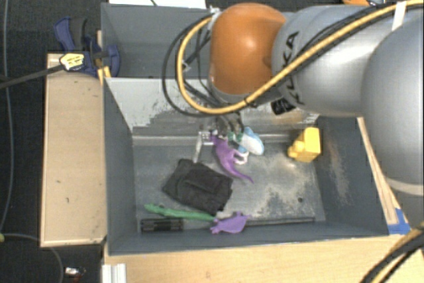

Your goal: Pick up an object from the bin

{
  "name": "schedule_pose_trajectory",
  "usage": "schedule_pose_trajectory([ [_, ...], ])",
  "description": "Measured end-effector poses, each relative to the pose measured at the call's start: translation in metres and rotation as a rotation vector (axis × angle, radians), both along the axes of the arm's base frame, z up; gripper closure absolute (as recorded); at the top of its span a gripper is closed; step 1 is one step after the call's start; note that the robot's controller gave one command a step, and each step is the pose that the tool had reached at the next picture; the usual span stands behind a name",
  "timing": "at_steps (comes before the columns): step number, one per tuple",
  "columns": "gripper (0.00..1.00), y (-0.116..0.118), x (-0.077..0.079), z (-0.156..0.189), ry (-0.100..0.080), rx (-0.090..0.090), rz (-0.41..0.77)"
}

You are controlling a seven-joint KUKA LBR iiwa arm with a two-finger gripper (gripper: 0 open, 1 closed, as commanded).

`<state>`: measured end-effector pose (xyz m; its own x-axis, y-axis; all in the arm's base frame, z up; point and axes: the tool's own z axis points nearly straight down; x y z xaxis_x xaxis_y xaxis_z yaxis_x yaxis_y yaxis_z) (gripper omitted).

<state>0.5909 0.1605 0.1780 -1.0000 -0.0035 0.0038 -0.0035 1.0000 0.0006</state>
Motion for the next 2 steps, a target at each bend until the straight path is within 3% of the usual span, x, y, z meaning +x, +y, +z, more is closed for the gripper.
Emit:
schedule_pose_trajectory([
  [1,0.00,-0.001,0.001,0.005,-0.007,0.001,-0.006],
  [2,0.00,-0.031,-0.075,-0.109,-0.001,0.001,-0.051],
])
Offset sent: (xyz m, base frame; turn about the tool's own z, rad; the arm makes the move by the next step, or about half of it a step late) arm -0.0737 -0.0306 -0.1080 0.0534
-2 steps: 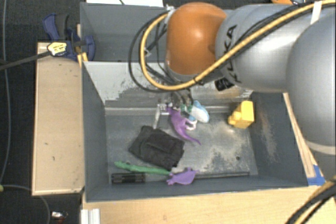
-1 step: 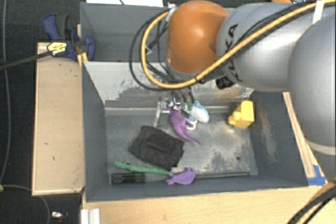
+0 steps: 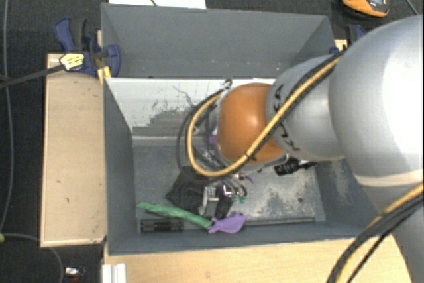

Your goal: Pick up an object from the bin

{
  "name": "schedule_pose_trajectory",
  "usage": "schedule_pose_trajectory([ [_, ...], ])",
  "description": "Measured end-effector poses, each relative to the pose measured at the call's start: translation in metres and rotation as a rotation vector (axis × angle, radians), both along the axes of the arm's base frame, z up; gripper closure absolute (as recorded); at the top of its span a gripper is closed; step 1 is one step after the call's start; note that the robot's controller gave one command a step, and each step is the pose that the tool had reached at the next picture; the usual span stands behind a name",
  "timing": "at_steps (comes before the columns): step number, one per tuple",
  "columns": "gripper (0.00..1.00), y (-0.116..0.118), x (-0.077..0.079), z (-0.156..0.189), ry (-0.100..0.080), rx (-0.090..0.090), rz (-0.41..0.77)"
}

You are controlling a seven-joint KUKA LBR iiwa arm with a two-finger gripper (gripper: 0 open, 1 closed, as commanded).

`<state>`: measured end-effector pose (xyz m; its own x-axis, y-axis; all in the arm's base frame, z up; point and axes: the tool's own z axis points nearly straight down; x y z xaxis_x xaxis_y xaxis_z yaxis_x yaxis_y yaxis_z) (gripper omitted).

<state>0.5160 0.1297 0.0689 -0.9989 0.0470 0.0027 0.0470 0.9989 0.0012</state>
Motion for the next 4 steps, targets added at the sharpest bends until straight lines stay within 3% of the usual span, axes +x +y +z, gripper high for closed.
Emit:
schedule_pose_trajectory([
  [1,0.00,-0.002,-0.021,0.043,-0.020,0.005,-0.018],
  [2,0.00,0.023,-0.032,0.031,-0.004,0.002,-0.261],
  [3,0.00,-0.002,-0.023,0.002,-0.022,0.007,-0.224],
  [4,1.00,0.008,-0.029,0.003,-0.018,0.010,-0.440],
])
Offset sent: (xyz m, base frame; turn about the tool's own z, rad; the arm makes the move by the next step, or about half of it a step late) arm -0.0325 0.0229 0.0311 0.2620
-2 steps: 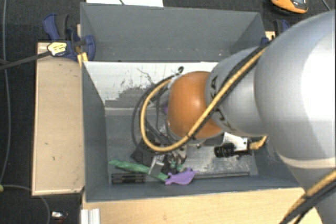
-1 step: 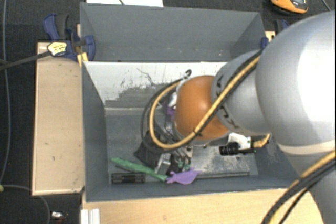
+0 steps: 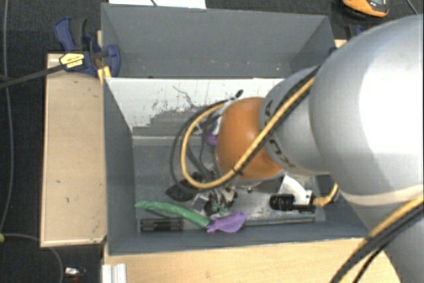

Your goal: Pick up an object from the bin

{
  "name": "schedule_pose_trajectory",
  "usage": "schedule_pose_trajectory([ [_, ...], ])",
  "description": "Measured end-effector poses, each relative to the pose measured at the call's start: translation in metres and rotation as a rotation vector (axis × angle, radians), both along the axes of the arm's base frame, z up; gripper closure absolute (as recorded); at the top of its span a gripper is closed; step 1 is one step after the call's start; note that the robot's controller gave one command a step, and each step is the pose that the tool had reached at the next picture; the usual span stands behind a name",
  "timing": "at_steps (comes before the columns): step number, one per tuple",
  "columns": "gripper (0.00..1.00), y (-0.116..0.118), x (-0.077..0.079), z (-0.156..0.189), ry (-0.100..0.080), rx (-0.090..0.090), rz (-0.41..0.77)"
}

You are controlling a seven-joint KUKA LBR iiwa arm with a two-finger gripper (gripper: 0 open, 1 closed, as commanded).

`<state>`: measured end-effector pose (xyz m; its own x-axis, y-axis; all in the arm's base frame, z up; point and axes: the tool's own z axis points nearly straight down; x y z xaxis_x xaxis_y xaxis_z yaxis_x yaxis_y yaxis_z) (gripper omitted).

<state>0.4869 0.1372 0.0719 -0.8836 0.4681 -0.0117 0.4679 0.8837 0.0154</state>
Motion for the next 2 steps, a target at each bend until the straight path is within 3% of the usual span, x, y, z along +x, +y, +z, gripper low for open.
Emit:
schedule_pose_trajectory([
  [1,1.00,0.000,0.000,0.000,0.000,0.000,-0.001],
  [2,1.00,-0.001,-0.003,0.018,0.013,-0.003,-0.001],
])
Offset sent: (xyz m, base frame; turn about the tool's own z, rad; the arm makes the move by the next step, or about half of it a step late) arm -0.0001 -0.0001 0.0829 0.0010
